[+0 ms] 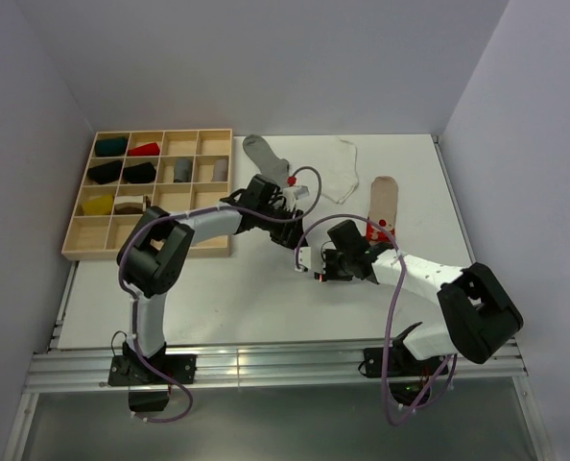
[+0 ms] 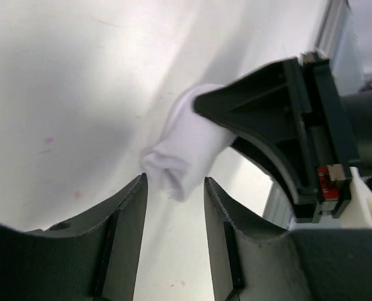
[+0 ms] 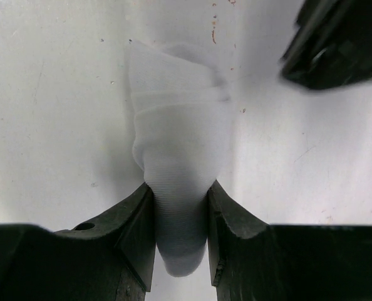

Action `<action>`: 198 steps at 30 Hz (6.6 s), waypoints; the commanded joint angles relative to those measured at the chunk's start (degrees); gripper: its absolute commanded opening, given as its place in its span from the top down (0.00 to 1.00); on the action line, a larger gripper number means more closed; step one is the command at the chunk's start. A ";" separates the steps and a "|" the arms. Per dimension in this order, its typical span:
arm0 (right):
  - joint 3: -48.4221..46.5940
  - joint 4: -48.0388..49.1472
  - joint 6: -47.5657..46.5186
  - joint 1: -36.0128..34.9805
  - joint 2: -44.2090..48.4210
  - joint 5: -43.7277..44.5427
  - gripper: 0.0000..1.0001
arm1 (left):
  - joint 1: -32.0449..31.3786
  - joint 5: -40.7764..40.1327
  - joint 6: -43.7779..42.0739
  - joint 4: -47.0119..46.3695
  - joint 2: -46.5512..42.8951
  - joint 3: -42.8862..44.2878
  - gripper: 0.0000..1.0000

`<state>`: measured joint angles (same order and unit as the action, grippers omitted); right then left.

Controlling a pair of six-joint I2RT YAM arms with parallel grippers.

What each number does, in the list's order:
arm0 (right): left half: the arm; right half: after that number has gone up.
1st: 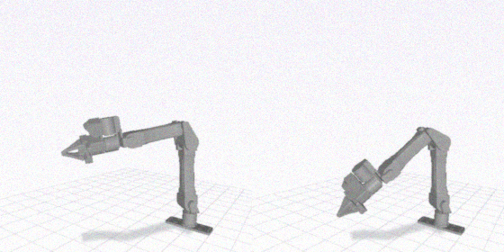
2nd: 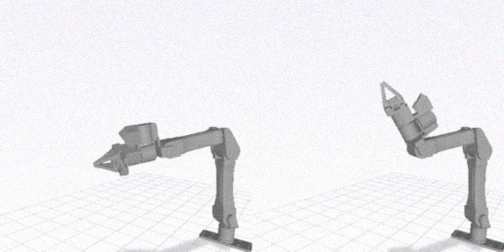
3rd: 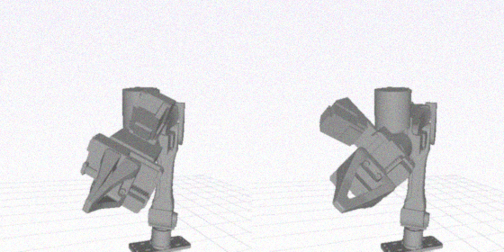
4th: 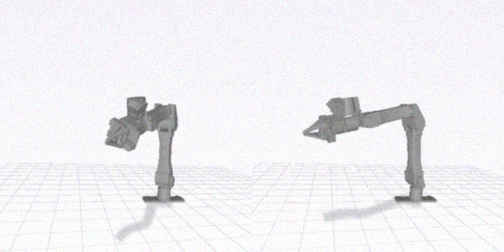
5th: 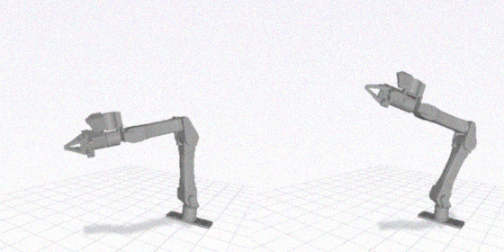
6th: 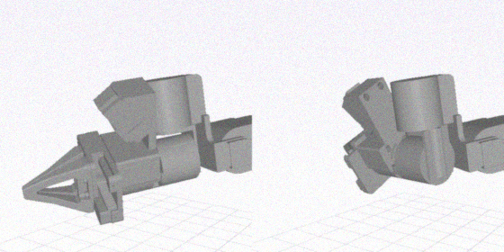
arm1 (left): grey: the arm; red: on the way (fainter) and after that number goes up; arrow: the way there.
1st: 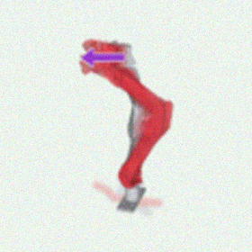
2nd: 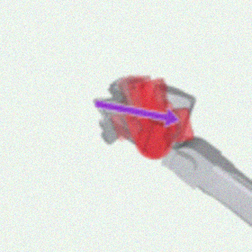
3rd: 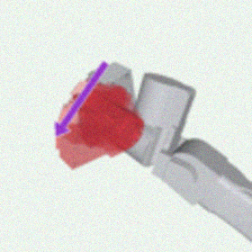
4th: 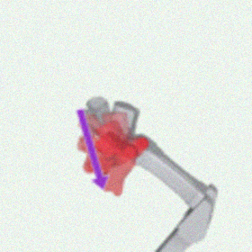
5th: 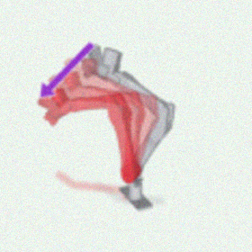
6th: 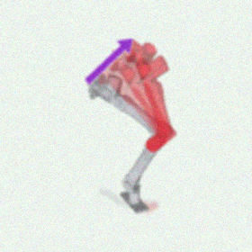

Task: Roll the socks
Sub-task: Pick up the sock at the center of the board, then place the sock in the storage box.

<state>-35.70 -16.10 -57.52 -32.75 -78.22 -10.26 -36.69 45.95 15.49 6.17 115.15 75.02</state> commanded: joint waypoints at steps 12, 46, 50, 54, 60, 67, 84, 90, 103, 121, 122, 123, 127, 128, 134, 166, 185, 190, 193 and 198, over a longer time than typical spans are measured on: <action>-3.93 -5.96 2.76 0.41 -4.23 0.24 1.00 | 8.12 -20.27 10.18 -18.39 -24.53 -15.34 0.53; -29.94 -14.75 19.63 0.23 -12.22 0.41 1.00 | 15.77 -33.38 5.87 -8.46 -54.06 -19.56 0.54; -38.46 -13.35 22.01 -1.34 -17.05 7.26 1.00 | 16.47 -34.26 6.05 -9.42 -55.38 -20.61 0.54; -49.43 -10.63 21.75 -3.37 -24.85 11.65 1.00 | 17.09 -35.93 6.05 -10.21 -57.14 -21.67 0.54; -61.66 -6.34 20.61 -6.61 -33.66 14.21 1.00 | 18.23 -36.81 5.87 -10.30 -58.90 -22.29 0.54; -68.97 0.00 18.50 -10.13 -41.22 16.23 1.00 | 19.11 -36.46 6.13 -11.01 -59.52 -23.26 0.54; -78.20 9.16 15.77 -14.18 -52.38 15.28 1.00 | 20.69 -37.24 8.07 -13.02 -62.06 -25.45 0.54; -78.29 10.47 15.16 -14.27 -53.62 12.99 1.00 | 23.94 -43.14 10.70 -14.44 -68.39 -25.81 0.52; -85.05 5.82 13.75 -15.24 -59.51 7.45 1.00 | 27.72 -40.95 11.14 -14.88 -69.19 -25.28 0.52; -92.35 -1.74 14.19 -15.24 -63.81 2.35 1.00 | 30.01 -36.91 13.08 -16.28 -67.69 -27.03 0.52; -92.35 -2.01 14.27 -15.32 -63.90 1.92 1.00 | 30.01 -36.90 13.17 -16.46 -67.52 -27.12 0.52; -92.35 -2.09 14.36 -15.32 -64.08 1.65 1.00 | 30.09 -36.73 13.34 -16.54 -67.52 -27.21 0.52; -92.44 -2.01 14.54 -15.24 -64.52 1.47 1.00 | 30.27 -36.20 13.52 -16.81 -67.34 -27.39 0.52; -92.44 -2.01 14.45 -15.32 -64.61 1.56 1.00 | 30.27 -36.02 13.61 -16.90 -67.17 -27.47 0.52; -93.67 -3.50 14.27 -15.32 -65.13 1.12 1.00 | 30.45 -35.67 14.04 -16.99 -66.90 -27.56 0.52; -98.59 -10.44 14.10 -16.29 -69.26 1.21 1.00 | 30.71 -33.47 15.19 -17.95 -65.14 -27.83 0.52; -97.72 -10.53 13.66 -16.29 -68.56 0.68 0.78 | 30.71 -33.03 15.28 -18.13 -64.79 -27.91 0.52; -97.71 -10.62 13.31 -16.29 -68.39 0.07 0.61 | 30.71 -32.95 15.19 -18.13 -64.53 -27.91 0.52; -97.10 -10.36 13.04 -16.29 -68.04 -0.20 0.59 | 30.71 -33.03 15.10 -18.13 -64.44 -28.00 0.52; -96.05 -9.83 13.13 -16.20 -67.42 -0.81 0.50 | 30.71 -32.95 15.10 -18.22 -64.35 -28.00 0.52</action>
<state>-132.09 -25.63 -44.73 -48.01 -146.52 -8.86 -6.28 12.16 29.78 -9.23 50.54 47.20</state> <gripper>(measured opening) 0.486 0.483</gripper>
